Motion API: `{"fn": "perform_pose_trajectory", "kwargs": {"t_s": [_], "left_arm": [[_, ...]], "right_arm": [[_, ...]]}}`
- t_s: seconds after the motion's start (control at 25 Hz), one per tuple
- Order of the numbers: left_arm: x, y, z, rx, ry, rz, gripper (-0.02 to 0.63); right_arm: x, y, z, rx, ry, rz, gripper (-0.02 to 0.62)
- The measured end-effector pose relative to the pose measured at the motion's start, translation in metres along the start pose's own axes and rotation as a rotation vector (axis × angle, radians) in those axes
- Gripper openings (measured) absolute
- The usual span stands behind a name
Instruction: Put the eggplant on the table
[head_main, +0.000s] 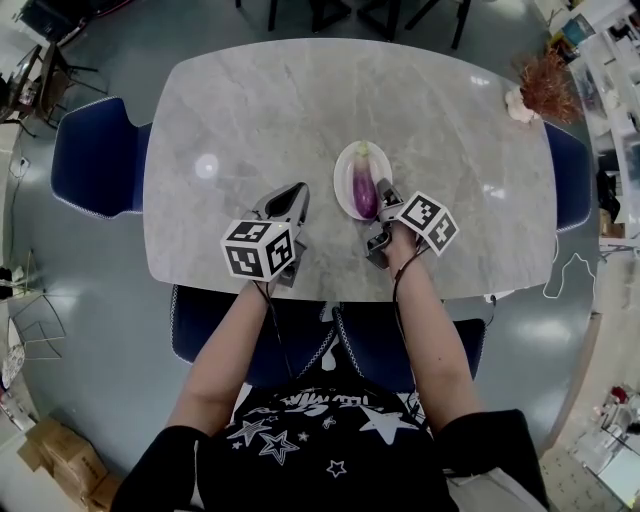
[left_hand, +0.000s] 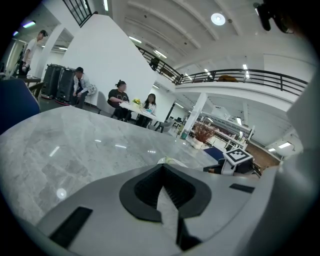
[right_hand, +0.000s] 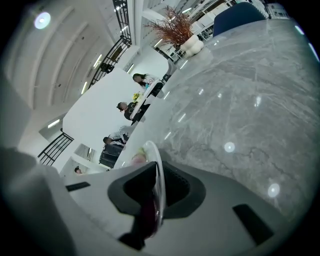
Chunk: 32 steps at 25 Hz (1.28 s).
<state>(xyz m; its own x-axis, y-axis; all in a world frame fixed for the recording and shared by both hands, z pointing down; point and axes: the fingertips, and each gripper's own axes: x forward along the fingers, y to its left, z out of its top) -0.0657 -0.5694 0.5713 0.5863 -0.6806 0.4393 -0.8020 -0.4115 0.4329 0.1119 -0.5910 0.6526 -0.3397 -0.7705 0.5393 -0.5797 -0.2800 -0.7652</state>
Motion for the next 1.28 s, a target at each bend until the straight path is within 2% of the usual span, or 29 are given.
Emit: {"fn": "perform_pose_trajectory", "kwargs": {"t_s": [0.36,0.44,0.48,0.64,0.88,1.04,1.28], "left_arm": [[-0.007,-0.002,0.009,-0.004,-0.019,0.003,0.007],[-0.009,-0.001,0.011,-0.007,-0.025,0.004,0.007],[-0.01,-0.001,0.012,-0.01,-0.03,0.005,0.008],[-0.012,-0.004,0.016,-0.013,-0.04,0.007,0.007],[-0.025,-0.011,0.017,-0.006,-0.054,0.014,0.007],[-0.033,-0.021,0.017,-0.003,-0.066,0.017,0.008],[-0.049,-0.051,0.021,0.015,-0.096,0.002,0.007]], "right_arm": [[0.0,0.0,-0.002,-0.084,0.051,-0.04,0.028],[0.001,0.0,-0.004,-0.086,0.068,-0.044,0.083],[0.002,0.0,-0.005,-0.086,0.078,-0.049,0.087],[-0.001,-0.006,-0.007,-0.096,0.111,-0.069,0.087],[-0.015,-0.012,-0.007,-0.126,0.107,-0.088,0.087],[-0.033,-0.012,0.001,-0.13,0.074,-0.076,0.087],[-0.063,0.009,0.005,-0.139,0.049,0.001,0.087]]}}
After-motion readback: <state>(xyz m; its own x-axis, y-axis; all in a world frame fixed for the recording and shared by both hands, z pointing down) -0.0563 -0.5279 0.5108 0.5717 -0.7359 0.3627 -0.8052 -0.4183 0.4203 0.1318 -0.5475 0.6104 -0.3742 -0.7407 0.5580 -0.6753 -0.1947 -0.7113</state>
